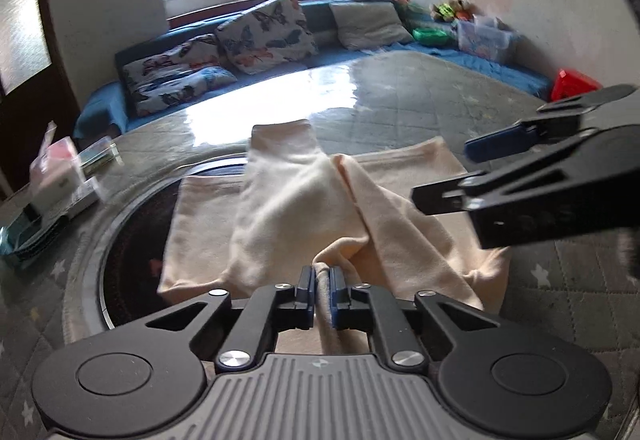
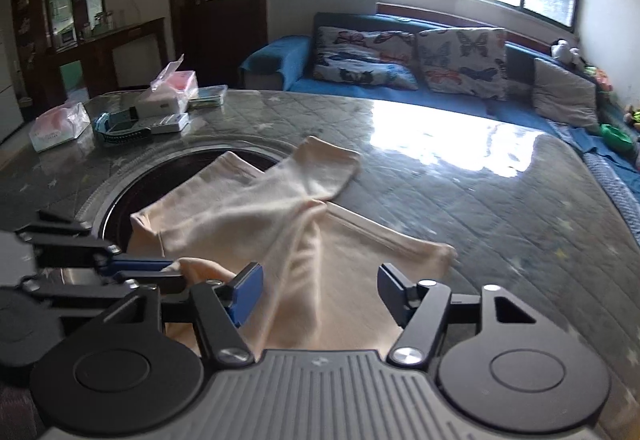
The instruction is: Fold clothes
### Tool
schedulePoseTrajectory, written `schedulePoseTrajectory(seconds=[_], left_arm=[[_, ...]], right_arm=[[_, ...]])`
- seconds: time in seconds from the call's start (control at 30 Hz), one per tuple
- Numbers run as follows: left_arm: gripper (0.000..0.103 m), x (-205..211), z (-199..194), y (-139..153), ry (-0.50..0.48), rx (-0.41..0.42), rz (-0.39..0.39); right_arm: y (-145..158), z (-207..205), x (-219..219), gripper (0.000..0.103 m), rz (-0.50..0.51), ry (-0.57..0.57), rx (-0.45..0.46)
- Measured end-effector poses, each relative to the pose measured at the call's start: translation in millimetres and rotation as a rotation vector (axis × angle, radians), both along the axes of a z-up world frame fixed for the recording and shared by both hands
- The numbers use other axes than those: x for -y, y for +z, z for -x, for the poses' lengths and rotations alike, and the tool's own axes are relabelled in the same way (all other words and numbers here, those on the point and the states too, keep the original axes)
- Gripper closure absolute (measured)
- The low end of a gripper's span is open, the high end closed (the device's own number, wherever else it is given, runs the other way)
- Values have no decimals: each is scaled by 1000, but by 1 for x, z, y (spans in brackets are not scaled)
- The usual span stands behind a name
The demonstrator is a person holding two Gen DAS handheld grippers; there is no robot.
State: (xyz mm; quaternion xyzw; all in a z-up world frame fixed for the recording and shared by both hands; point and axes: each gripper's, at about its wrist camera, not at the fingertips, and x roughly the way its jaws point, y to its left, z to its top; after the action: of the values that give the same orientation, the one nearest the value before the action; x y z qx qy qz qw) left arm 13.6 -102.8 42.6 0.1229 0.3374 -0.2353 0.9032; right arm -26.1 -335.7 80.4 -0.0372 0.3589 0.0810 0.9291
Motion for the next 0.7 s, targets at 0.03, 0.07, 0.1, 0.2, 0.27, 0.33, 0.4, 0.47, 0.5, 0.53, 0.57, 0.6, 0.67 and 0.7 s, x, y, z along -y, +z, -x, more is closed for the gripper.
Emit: schedulePoseTrajectory(seconds=[0.03,0.07,0.1,0.2,0.27,0.33,0.4,0.47,0.5,0.53,0.57,0.6,0.67,0.7], left_arm=[[96,-5,1,1,14,4,8],[96,-11,1,3,28,9,18],[96,-17,2,5,45,12,27],[96,-36,4,11,98,13,57],[96,-48,6,13,133,13,74],[96,-60,10,16,164,21,86],[97,-71,14,19,189,23,102],[97,-81,19,21,210,19,115],[97,-86,22,21,219,19,118],[97,-91,25,21,229,18,121],[97,-96,28,21,236,16,124],[97,-101,31,20,243,11,129],[97,-108,37,20,261,1,132],[97,-111,40,20,267,-2,132]], right_arm=[[-1,-6,-4,44,1,7,-7],[-3,-12,-8,45,0,17,-13],[-6,-16,-12,45,0,28,-19],[-14,-29,-21,50,8,43,-40],[-23,-40,-26,59,14,51,-66],[-30,-45,-28,64,15,49,-84],[-36,-49,-27,72,12,43,-97],[-34,-46,-24,85,9,38,-91],[-34,-45,-23,88,7,36,-87],[-32,-42,-21,90,7,34,-81],[-30,-39,-19,94,6,32,-75],[-28,-36,-17,95,6,31,-68],[-22,-24,-12,96,16,22,-44],[-19,-19,-9,97,21,18,-31]])
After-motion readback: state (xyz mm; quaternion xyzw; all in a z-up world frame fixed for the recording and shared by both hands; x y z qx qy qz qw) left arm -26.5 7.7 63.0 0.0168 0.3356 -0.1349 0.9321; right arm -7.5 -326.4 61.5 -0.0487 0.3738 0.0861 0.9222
